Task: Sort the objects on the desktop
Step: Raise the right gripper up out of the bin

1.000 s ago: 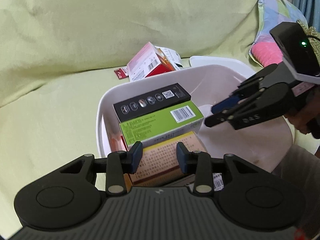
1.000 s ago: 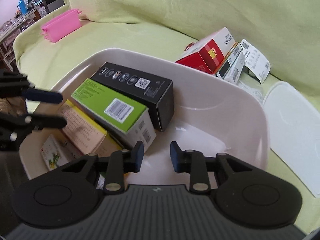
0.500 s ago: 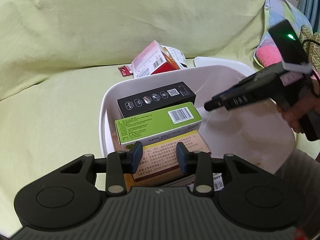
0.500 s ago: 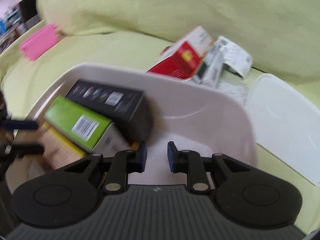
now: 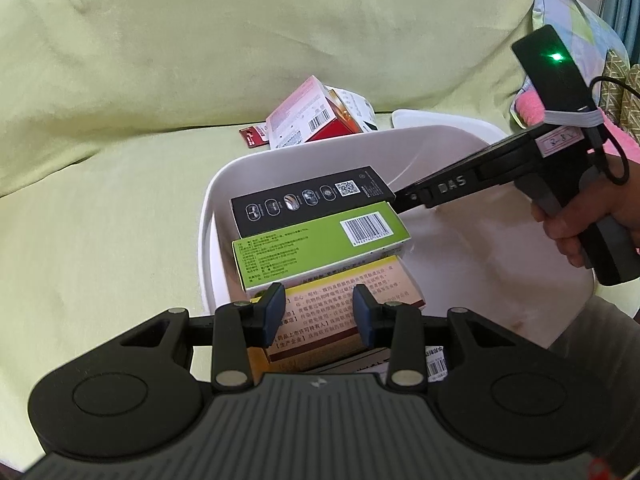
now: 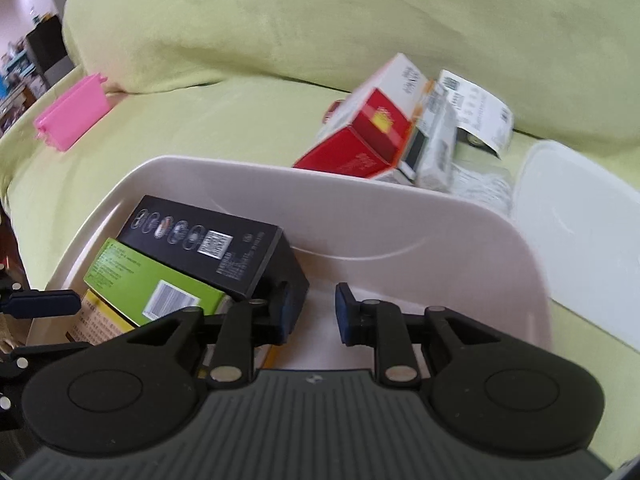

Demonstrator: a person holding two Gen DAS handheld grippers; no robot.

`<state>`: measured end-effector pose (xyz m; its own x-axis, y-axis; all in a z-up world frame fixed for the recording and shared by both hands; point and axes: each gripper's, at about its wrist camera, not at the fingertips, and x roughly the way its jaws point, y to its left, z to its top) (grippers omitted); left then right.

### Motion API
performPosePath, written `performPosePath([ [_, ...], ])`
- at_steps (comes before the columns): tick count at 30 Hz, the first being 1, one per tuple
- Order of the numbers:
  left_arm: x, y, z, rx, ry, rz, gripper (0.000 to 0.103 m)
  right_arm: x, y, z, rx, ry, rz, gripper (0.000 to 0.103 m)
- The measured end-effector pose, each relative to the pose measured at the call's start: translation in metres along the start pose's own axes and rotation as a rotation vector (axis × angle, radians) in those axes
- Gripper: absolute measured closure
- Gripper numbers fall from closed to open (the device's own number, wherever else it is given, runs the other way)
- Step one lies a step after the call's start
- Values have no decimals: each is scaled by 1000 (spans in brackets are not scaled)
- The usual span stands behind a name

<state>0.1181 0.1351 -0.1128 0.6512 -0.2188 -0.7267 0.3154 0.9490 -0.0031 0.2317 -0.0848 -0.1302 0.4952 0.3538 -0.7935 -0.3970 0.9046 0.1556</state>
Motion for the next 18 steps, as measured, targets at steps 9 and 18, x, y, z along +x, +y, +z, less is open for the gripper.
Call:
performPosePath([
  [9,-4,-3,0,-14,0,11,60,-4,5,-3,3,6,30,79],
  [18,-15,-14,2,-46,3,25,60,-54,7,-42,83,-34,63,64],
])
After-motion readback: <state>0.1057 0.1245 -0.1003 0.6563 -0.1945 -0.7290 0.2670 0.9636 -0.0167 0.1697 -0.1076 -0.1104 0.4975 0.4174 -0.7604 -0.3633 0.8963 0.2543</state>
